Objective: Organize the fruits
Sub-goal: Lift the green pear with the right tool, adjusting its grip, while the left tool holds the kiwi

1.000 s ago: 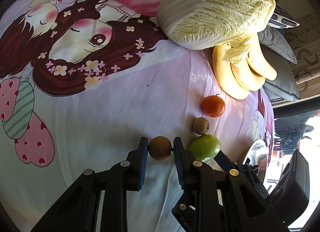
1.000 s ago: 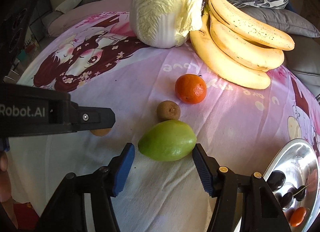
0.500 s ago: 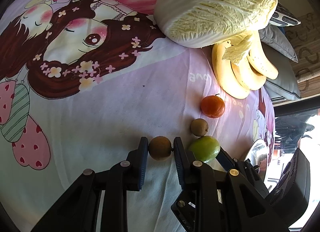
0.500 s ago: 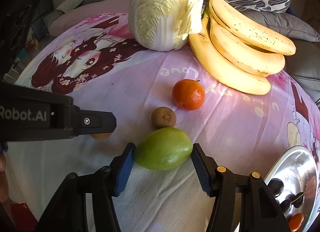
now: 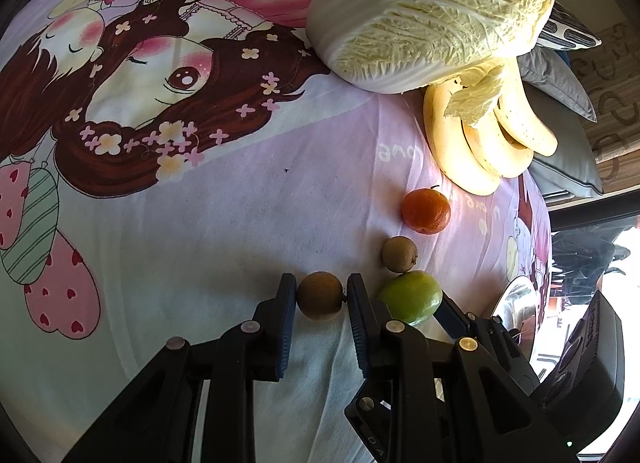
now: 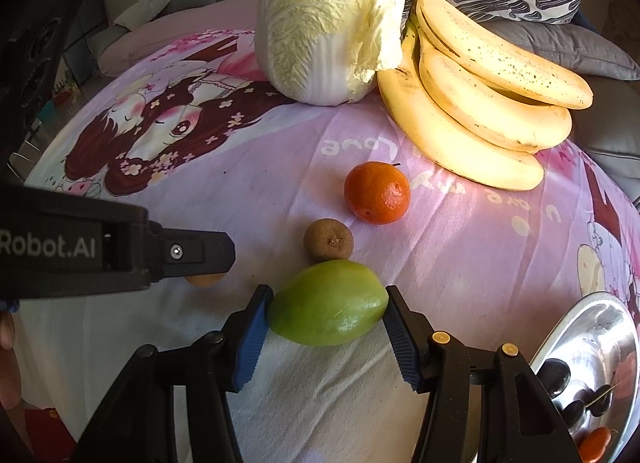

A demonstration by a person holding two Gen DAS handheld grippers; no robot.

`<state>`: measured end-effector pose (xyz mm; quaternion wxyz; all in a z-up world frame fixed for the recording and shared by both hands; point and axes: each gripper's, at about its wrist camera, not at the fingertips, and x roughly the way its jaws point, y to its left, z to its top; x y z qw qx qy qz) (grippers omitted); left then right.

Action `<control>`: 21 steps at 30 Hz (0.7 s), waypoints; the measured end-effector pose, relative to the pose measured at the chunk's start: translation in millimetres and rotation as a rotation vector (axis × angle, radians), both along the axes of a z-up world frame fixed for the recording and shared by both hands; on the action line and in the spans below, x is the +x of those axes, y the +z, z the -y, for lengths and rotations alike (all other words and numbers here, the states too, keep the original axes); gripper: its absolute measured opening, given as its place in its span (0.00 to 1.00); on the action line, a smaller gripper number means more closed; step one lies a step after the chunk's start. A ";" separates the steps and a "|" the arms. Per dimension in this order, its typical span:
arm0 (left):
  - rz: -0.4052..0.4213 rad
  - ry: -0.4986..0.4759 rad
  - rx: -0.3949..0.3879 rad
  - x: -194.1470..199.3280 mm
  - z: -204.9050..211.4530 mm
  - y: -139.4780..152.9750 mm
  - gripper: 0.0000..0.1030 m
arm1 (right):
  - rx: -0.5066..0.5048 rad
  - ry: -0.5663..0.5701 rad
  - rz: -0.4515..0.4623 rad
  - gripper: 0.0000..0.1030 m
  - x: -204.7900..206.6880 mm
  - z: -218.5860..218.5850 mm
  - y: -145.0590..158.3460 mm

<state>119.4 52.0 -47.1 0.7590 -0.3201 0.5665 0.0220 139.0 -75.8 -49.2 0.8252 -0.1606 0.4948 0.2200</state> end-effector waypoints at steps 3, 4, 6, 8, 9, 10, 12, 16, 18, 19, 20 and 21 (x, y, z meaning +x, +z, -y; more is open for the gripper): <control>0.001 0.000 0.001 -0.2 -0.2 0.3 0.26 | 0.004 -0.003 -0.005 0.57 -2.0 1.0 1.1; 0.002 -0.001 0.003 0.0 0.0 0.3 0.26 | 0.006 -0.004 -0.008 0.57 -2.5 1.8 1.5; 0.004 -0.004 0.004 0.1 -0.6 1.2 0.26 | 0.010 -0.012 -0.014 0.57 -3.2 3.2 2.0; 0.005 -0.005 0.006 0.6 -0.6 1.3 0.26 | 0.020 -0.020 -0.022 0.57 -3.8 5.1 2.5; 0.006 -0.006 0.006 0.7 -0.5 1.5 0.26 | 0.023 -0.023 -0.024 0.57 -4.3 5.9 3.0; 0.007 -0.007 0.007 0.9 -0.3 2.0 0.26 | 0.027 -0.026 -0.026 0.57 -4.9 6.5 3.6; 0.010 -0.009 0.009 1.6 -0.3 3.9 0.26 | 0.037 -0.030 -0.029 0.57 -5.0 8.3 5.9; 0.024 -0.024 0.022 5.8 4.3 9.3 0.26 | 0.056 -0.036 -0.023 0.56 -5.3 11.6 12.7; 0.024 -0.032 0.027 8.2 7.6 9.7 0.26 | 0.056 -0.040 -0.022 0.55 -4.9 12.8 14.2; 0.022 -0.035 0.028 9.0 8.8 9.5 0.26 | 0.057 -0.040 -0.023 0.55 -4.6 13.3 14.6; 0.022 -0.038 0.029 9.6 9.1 10.0 0.26 | 0.059 -0.041 -0.023 0.54 -4.3 14.1 15.3; 0.022 -0.040 0.031 10.0 9.8 10.3 0.26 | 0.061 -0.042 -0.021 0.54 -4.2 15.0 16.2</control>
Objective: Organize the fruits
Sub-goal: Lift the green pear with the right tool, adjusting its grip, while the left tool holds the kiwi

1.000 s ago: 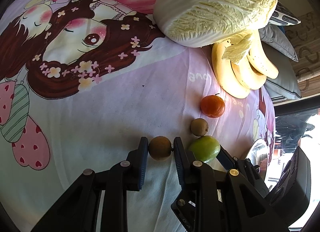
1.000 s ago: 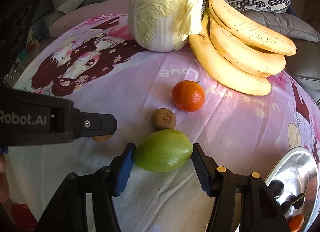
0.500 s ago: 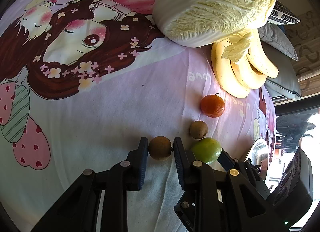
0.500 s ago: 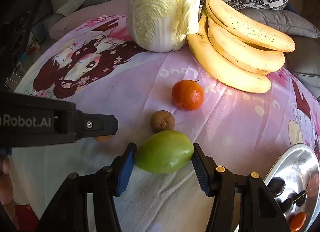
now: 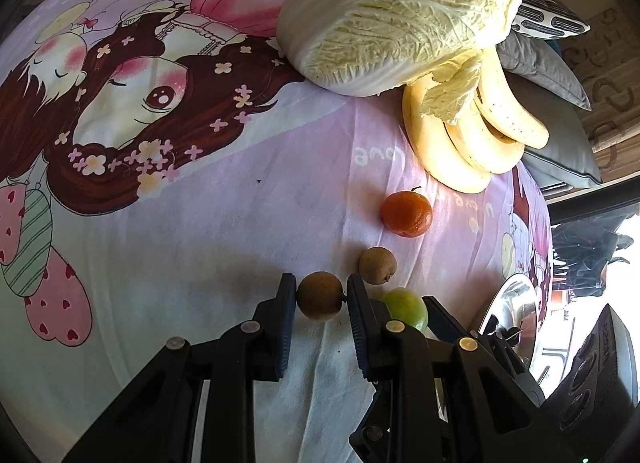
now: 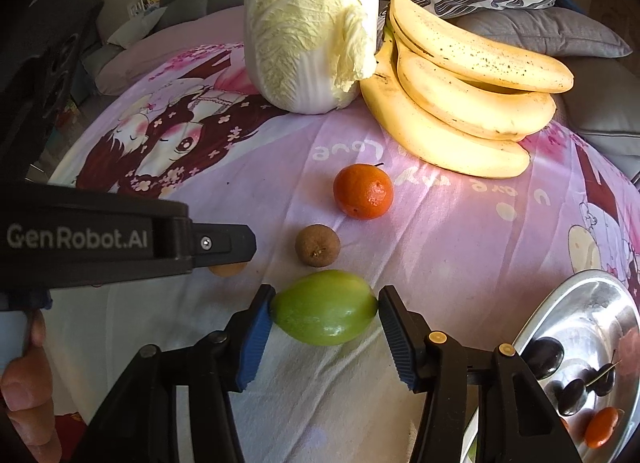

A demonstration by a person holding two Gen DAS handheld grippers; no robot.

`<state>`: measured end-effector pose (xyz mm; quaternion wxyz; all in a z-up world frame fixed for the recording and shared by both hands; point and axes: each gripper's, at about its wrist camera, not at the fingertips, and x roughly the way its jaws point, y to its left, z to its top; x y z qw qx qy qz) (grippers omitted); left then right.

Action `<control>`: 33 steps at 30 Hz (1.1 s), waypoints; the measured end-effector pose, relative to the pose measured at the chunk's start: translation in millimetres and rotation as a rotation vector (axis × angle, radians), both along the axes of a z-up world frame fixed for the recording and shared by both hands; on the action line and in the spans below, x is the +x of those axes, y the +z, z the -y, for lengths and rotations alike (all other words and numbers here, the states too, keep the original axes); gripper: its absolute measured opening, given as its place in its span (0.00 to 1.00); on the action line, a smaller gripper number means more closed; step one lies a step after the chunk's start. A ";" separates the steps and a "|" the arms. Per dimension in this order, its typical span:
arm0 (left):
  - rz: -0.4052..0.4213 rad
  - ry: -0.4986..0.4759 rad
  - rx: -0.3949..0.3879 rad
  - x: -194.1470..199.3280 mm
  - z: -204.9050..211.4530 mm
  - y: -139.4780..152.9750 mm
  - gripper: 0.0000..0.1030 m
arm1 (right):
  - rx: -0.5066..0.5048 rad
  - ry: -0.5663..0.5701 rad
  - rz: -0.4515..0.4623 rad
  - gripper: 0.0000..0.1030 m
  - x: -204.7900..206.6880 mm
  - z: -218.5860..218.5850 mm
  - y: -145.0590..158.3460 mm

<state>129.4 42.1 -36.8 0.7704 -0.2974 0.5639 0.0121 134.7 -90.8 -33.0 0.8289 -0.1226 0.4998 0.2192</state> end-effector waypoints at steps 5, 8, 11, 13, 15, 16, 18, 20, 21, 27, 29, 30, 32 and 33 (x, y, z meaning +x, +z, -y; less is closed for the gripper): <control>0.004 -0.007 0.009 0.1 2.3 1.9 0.26 | 0.016 -0.011 0.012 0.48 -1.3 4.8 9.0; 0.001 -0.010 0.014 0.2 3.7 2.3 0.26 | 0.015 -0.010 0.004 0.47 -0.9 5.8 8.2; -0.005 -0.009 0.013 0.8 4.5 1.3 0.26 | 0.012 -0.016 -0.004 0.47 0.5 6.4 6.1; -0.007 -0.006 0.012 1.7 5.0 0.0 0.26 | 0.012 -0.023 -0.014 0.47 1.0 7.9 5.5; -0.009 -0.002 0.009 2.3 5.6 -1.5 0.26 | 0.009 -0.027 -0.018 0.47 -0.3 9.8 6.3; -0.009 -0.001 0.007 2.1 5.6 -1.5 0.26 | 0.003 -0.027 -0.020 0.47 -1.4 10.3 5.9; -0.009 -0.001 0.003 1.0 5.0 -2.2 0.26 | -0.012 -0.030 -0.035 0.47 -2.5 10.8 2.4; -0.008 -0.002 -0.001 -0.2 5.1 -2.1 0.26 | -0.027 -0.030 -0.055 0.47 -4.0 11.1 -2.7; -0.008 -0.001 -0.005 -0.4 5.2 -2.3 0.26 | -0.031 -0.031 -0.056 0.47 -4.9 11.3 -3.9; -0.011 0.006 -0.012 -2.9 2.1 -3.8 0.26 | 0.024 -0.062 -0.076 0.47 -3.2 16.3 -1.2; -0.011 0.006 -0.012 -3.3 1.6 -3.9 0.26 | 0.023 -0.070 -0.076 0.47 -2.6 15.9 -1.4; -0.011 0.005 -0.013 -3.1 1.8 -4.0 0.26 | 0.020 -0.071 -0.077 0.47 -2.2 15.0 -2.0; -0.012 0.004 -0.014 -2.1 3.4 -4.1 0.26 | 0.017 -0.071 -0.079 0.47 -1.2 12.9 -3.7; -0.014 0.004 -0.013 -1.9 4.7 -3.5 0.26 | 0.016 -0.070 -0.079 0.47 -0.9 11.9 -4.3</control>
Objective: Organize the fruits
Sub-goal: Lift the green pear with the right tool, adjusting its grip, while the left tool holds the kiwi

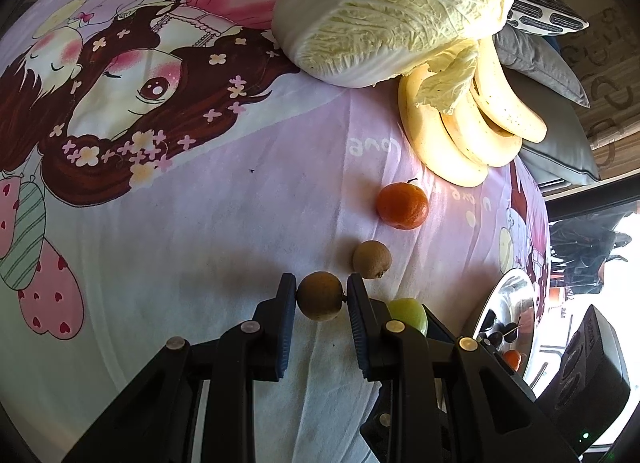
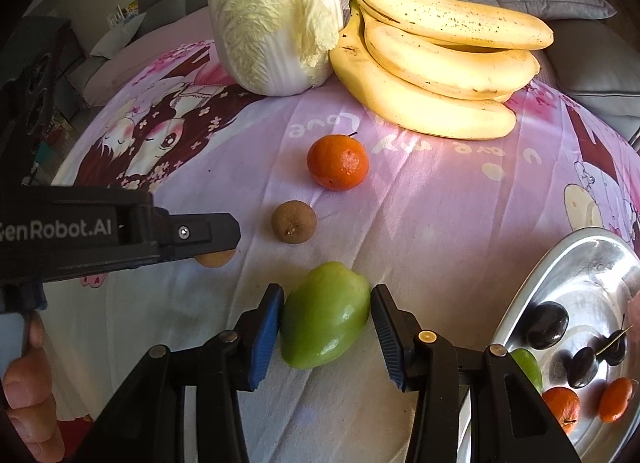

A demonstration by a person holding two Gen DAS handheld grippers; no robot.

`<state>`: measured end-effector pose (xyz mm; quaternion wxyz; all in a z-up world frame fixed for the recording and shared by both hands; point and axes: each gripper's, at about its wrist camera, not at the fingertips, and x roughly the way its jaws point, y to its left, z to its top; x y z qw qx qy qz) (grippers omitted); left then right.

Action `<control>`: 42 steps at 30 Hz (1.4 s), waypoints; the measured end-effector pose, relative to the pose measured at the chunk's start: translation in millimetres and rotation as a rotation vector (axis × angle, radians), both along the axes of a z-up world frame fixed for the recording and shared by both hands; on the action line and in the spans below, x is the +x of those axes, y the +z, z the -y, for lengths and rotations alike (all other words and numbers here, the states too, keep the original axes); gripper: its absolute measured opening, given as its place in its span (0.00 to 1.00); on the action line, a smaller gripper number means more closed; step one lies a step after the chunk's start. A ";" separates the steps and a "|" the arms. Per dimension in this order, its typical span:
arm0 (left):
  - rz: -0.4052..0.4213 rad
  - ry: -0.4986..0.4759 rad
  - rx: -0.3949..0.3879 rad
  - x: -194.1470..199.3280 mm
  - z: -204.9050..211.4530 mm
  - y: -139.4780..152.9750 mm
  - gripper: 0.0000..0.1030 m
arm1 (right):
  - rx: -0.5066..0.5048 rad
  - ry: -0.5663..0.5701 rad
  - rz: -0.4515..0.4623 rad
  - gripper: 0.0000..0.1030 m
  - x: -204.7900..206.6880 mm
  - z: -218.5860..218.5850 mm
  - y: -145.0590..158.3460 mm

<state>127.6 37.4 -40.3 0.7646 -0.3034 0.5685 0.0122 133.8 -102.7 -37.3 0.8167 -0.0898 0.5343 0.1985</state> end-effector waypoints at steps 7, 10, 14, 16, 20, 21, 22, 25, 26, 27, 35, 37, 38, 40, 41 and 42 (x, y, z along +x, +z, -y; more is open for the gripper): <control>-0.002 0.000 0.002 -0.3 2.5 -0.5 0.26 | -0.039 0.014 0.014 0.46 0.8 -6.7 -5.1; -0.003 0.000 0.001 -0.3 1.5 -0.9 0.26 | -0.052 0.018 0.024 0.44 -0.3 -7.7 -4.3; -0.002 0.006 0.002 -0.3 2.6 -0.9 0.26 | -0.041 0.018 0.035 0.42 -1.6 -7.2 0.9; -0.001 0.004 0.001 -0.6 2.1 -0.6 0.26 | -0.034 0.017 0.043 0.42 -2.6 -6.3 4.5; 0.006 0.000 0.001 -1.1 0.9 1.8 0.26 | -0.027 0.013 0.048 0.41 -4.7 -4.6 9.9; 0.008 0.000 0.001 -1.2 1.0 2.1 0.26 | -0.026 0.011 0.049 0.41 -5.4 -4.0 11.2; 0.009 0.000 0.002 -1.2 1.1 2.5 0.26 | -0.025 0.010 0.051 0.41 -6.2 -3.8 11.9; 0.011 -0.002 0.003 -2.0 0.9 3.1 0.26 | -0.010 0.006 0.064 0.41 -8.6 -1.2 17.4; 0.013 -0.003 0.003 -2.3 0.9 3.3 0.26 | -0.004 0.005 0.072 0.41 -9.7 -0.5 20.3; 0.015 -0.005 0.003 -2.5 0.9 3.9 0.26 | 0.004 0.005 0.081 0.41 -11.0 0.4 23.6; 0.027 -0.013 0.009 -2.6 2.0 7.6 0.26 | 0.026 0.009 0.111 0.41 -19.2 3.3 36.9; 0.032 -0.015 0.010 -2.8 2.4 8.8 0.26 | 0.028 0.009 0.111 0.41 -19.9 3.9 37.2; 0.034 -0.017 0.011 -2.8 2.8 9.6 0.26 | 0.028 0.009 0.110 0.41 -20.3 3.8 37.4; 0.035 -0.021 0.012 -4.0 2.9 9.0 0.26 | 0.028 0.008 0.111 0.41 -21.2 5.3 37.7; 0.035 -0.022 0.012 -4.1 2.9 8.6 0.26 | 0.027 0.008 0.109 0.41 -21.2 5.5 37.7; 0.034 -0.023 0.013 -4.3 2.9 8.4 0.26 | 0.026 0.006 0.107 0.41 -21.3 5.8 37.6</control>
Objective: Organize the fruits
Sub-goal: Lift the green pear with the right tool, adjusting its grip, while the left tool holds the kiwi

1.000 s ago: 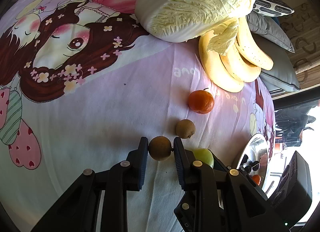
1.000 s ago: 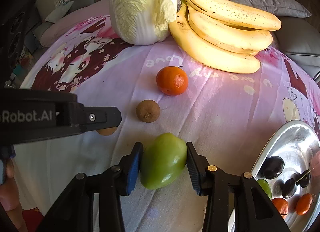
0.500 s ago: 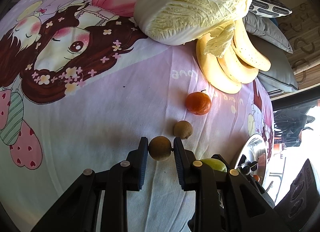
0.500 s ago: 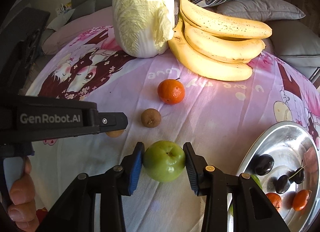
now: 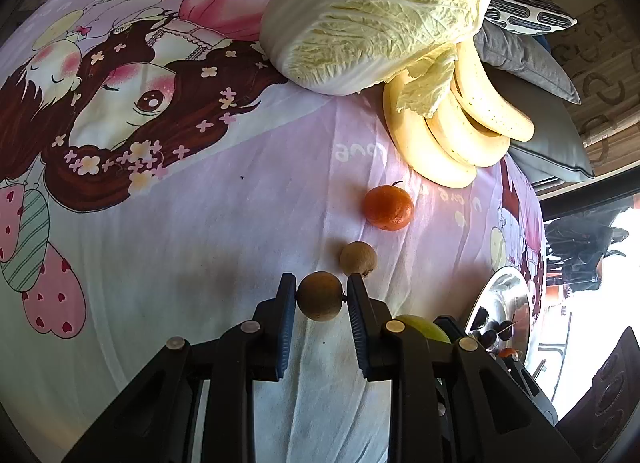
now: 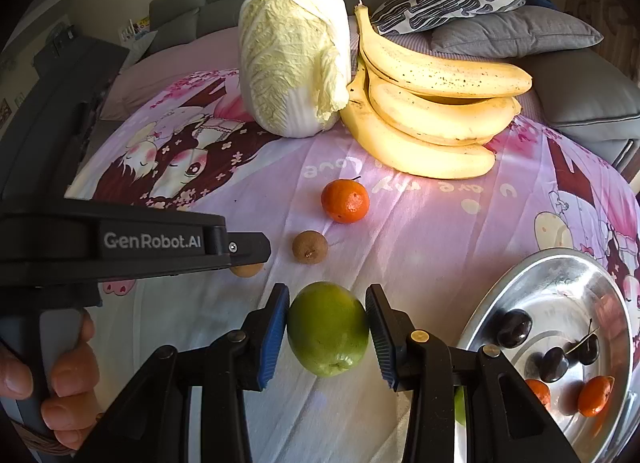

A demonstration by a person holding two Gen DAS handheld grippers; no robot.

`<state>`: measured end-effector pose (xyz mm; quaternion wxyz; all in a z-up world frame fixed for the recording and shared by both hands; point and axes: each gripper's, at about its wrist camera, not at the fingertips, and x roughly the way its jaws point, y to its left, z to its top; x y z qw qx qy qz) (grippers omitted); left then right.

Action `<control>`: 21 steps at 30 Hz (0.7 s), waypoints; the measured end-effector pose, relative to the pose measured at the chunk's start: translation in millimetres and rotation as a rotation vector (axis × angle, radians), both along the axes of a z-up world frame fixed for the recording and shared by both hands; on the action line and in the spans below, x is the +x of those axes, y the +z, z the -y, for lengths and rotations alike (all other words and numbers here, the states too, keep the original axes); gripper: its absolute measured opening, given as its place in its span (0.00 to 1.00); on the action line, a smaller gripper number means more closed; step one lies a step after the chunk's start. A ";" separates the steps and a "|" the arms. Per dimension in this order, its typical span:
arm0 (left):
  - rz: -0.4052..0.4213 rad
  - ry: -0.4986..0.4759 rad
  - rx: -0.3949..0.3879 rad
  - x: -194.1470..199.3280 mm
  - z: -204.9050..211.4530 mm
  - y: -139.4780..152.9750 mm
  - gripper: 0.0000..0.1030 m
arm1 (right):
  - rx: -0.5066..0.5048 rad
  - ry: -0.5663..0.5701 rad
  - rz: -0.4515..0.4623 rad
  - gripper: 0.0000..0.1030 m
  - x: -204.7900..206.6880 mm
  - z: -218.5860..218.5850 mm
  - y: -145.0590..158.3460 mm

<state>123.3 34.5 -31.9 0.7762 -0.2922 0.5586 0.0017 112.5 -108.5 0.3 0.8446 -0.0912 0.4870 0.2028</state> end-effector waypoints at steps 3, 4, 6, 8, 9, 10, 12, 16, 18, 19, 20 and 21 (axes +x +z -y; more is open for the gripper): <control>0.001 0.000 0.000 -0.3 0.3 -0.2 0.26 | 0.003 -0.002 0.000 0.41 -0.2 0.4 0.7; 0.001 0.000 0.001 -0.4 0.3 -0.1 0.26 | 0.005 -0.002 0.002 0.40 -0.4 0.4 1.3; 0.000 -0.001 0.001 -0.3 0.4 -0.1 0.26 | 0.004 0.004 0.001 0.39 -0.4 -0.9 1.2; 0.000 -0.002 -0.001 -0.5 0.1 0.1 0.26 | 0.002 0.006 -0.005 0.30 -0.1 -2.1 -0.6; 0.000 -0.004 0.000 -0.3 0.1 0.2 0.26 | 0.004 0.006 -0.007 0.22 0.4 -2.7 -1.3; 0.000 -0.004 0.001 -0.2 0.4 0.3 0.26 | 0.002 0.005 -0.011 0.22 1.2 -3.0 -2.2; -0.002 -0.006 0.000 0.3 0.8 -0.1 0.26 | -0.011 0.007 -0.024 0.22 3.3 -3.3 -7.3; -0.003 -0.004 -0.001 1.0 0.7 -0.4 0.26 | 0.020 -0.006 -0.047 0.23 6.4 1.0 -8.7; -0.004 -0.003 -0.003 0.6 -0.2 -0.6 0.26 | 0.024 -0.011 -0.055 0.24 4.8 1.8 -8.6; -0.004 -0.002 -0.004 0.1 -0.8 -0.5 0.26 | 0.029 -0.005 -0.062 0.26 3.9 1.9 -8.3; -0.003 -0.002 -0.004 -1.0 -1.3 -0.3 0.26 | 0.031 0.002 -0.073 0.32 3.0 1.4 -8.9; -0.002 -0.002 -0.004 -2.5 -1.6 0.1 0.26 | 0.028 0.005 -0.079 0.42 1.8 0.7 -10.0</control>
